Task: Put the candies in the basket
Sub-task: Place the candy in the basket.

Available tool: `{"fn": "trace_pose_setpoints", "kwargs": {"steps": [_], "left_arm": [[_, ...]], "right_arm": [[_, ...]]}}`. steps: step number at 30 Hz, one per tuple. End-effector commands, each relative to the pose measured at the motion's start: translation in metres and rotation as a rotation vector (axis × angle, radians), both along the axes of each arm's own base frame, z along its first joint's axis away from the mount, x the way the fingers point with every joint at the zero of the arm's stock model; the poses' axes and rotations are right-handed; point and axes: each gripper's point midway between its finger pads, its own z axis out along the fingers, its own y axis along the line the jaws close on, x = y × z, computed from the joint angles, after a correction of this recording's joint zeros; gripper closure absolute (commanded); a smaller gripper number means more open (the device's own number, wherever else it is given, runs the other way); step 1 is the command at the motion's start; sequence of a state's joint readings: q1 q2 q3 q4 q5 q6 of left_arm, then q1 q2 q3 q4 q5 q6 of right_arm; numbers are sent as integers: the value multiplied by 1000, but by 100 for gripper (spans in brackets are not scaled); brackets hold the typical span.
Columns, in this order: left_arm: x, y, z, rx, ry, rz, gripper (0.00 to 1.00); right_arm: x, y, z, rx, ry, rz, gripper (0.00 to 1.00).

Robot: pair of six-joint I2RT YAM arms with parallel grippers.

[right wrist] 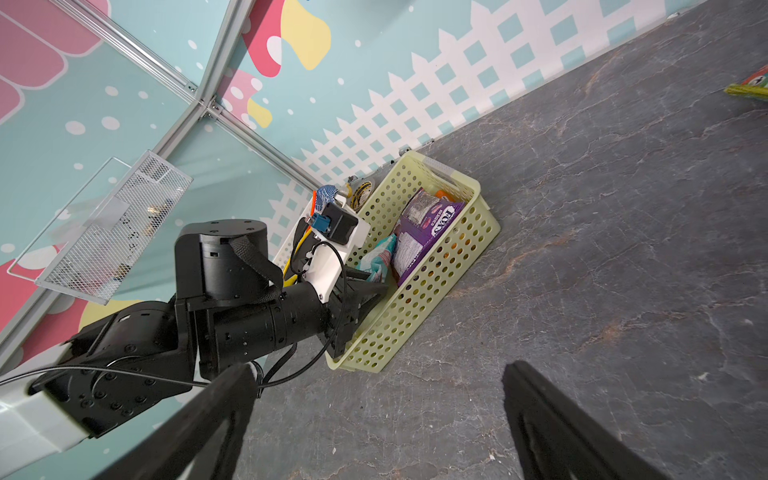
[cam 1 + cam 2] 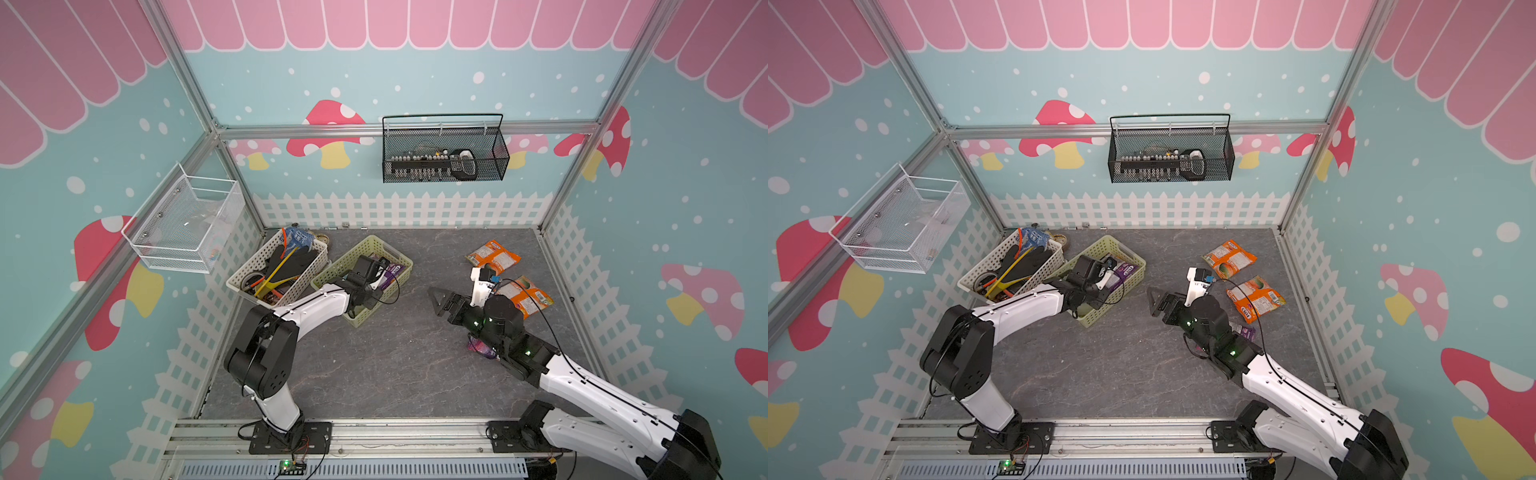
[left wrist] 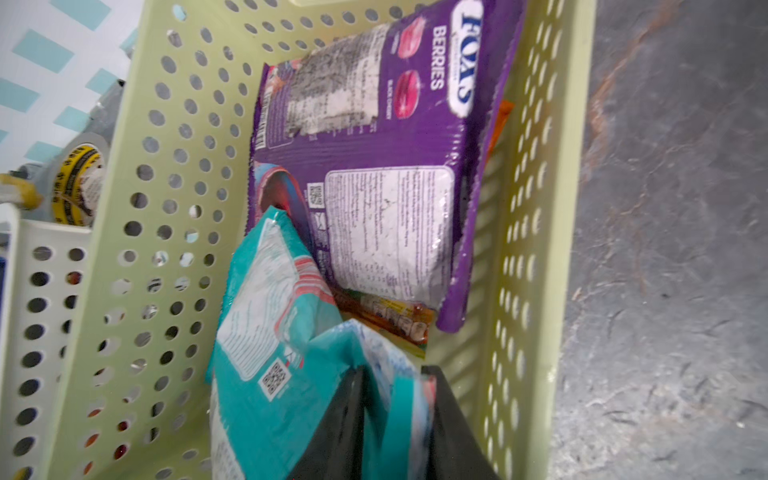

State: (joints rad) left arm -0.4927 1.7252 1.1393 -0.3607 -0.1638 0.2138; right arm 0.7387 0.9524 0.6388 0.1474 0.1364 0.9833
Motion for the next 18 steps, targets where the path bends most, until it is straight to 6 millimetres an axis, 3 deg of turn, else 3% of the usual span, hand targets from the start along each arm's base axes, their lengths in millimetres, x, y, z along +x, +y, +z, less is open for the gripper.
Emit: {"fn": "trace_pose_setpoints", "kwargs": {"steps": [1,11,14,18], "left_arm": [[1,-9,-4,-79,55,2,69],[21,-9,0,-156,49,48,69],[21,-14,11,-189,36,36,66],[18,-17,44,-263,-9,18,60]], "right_arm": [[1,-2,1,-7,-8,-3,2],[0,-1,3,-11,-14,7,2],[0,-1,-3,-28,-3,5,3],[-1,-7,-24,-68,62,-19,2]]}}
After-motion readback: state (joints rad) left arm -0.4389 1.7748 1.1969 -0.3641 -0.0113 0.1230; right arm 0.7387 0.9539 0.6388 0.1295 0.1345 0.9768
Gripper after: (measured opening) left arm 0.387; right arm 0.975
